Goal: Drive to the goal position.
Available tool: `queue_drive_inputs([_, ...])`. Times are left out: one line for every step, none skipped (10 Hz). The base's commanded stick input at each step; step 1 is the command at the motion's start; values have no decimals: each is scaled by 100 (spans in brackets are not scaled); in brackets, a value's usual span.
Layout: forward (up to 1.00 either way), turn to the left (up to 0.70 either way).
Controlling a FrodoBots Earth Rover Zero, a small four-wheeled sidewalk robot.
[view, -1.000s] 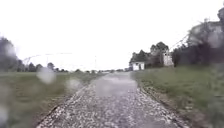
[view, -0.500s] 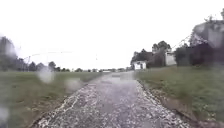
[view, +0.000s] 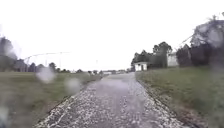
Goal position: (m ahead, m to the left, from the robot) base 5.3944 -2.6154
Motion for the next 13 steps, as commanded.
queue_drive_inputs([70,0])
queue_drive_inputs([70,0])
queue_drive_inputs([70,0])
queue_drive_inputs([70,0])
queue_drive_inputs([70,0])
queue_drive_inputs([70,0])
queue_drive_inputs([70,0])
queue_drive_inputs([70,0])
queue_drive_inputs([70,0])
queue_drive_inputs([70,0])
queue_drive_inputs([70,0])
queue_drive_inputs([70,0])
queue_drive_inputs([70,0])
